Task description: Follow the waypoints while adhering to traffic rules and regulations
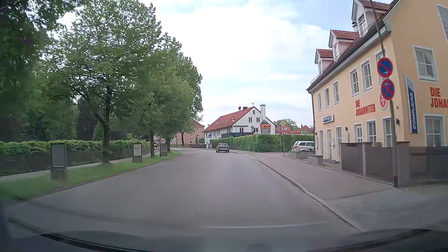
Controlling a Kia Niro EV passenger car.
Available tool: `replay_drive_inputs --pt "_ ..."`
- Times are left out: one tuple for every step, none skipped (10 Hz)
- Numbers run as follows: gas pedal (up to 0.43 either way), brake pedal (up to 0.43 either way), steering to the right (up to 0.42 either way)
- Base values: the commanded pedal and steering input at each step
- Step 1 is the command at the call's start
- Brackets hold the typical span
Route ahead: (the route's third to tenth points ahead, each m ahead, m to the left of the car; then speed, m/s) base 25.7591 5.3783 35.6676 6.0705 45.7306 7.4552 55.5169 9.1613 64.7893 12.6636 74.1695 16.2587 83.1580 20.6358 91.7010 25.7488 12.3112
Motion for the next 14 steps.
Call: replay_drive_inputs --pt "0.138 0.0 -0.01" --pt "0.138 0.0 -0.01" --pt "0.138 0.0 -0.011" --pt "0.13 0.0 -0.011" --pt "0.118 0.0 -0.011" --pt "0.098 0.0 -0.011" --pt "0.087 0.0 -0.011" --pt "0.087 0.0 -0.012" --pt "0.087 0.0 -0.011" --pt "0.087 0.0 -0.012" --pt "0.087 0.0 -0.011" --pt "0.087 0.0 -0.011" --pt "0.087 0.0 -0.011" --pt "0.087 0.0 -0.011"
